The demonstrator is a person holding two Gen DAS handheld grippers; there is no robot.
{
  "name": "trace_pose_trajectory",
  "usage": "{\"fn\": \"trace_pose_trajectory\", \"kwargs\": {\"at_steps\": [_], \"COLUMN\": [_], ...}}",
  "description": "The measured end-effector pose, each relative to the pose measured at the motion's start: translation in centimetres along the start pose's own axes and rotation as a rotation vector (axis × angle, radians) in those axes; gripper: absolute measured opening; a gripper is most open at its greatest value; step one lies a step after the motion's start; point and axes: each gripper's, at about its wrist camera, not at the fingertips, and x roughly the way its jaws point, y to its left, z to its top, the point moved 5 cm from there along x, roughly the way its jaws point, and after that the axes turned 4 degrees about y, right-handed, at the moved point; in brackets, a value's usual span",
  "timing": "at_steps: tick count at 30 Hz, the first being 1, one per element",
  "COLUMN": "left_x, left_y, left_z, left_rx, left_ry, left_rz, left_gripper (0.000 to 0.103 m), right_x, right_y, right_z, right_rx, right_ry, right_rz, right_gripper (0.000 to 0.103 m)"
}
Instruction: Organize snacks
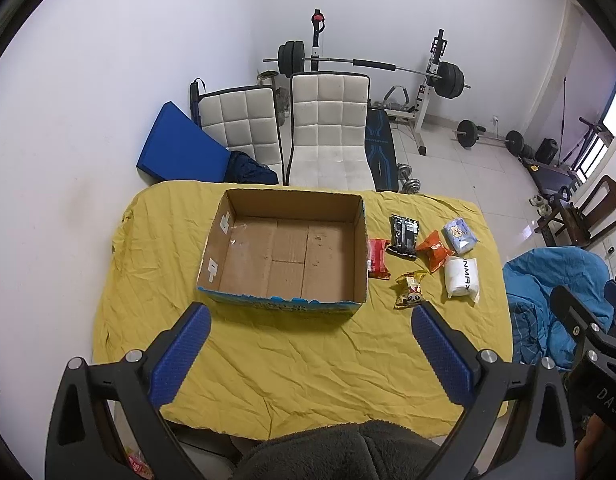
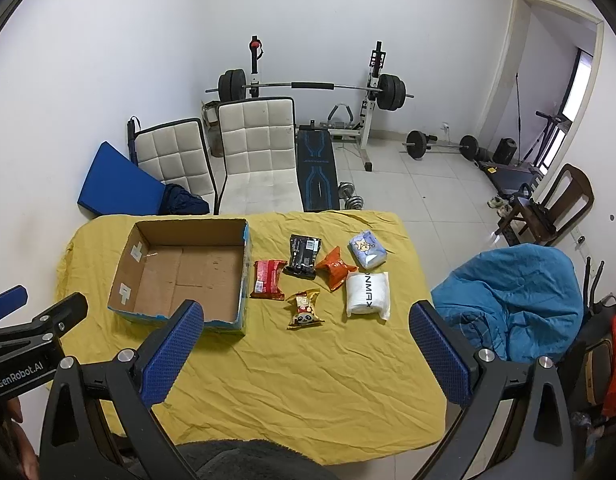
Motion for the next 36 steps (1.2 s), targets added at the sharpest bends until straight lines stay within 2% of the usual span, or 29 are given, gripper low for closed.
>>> {"fn": "trace_pose_trajectory", "kwargs": {"at_steps": [36], "left_x": [-1.0], "left_y": [-0.8], "left_z": [-0.8], "left_rx": [0.003], "left_ry": [-0.018], "left_rz": [-0.013], "left_gripper": [0.103], "right_x": [-1.1], "right_y": [0.2], "right_z": [-0.3], "right_rx": [-0.002], "right_ry": [-0.033], "right_rz": [0.010], "right_gripper": [0.103]}}
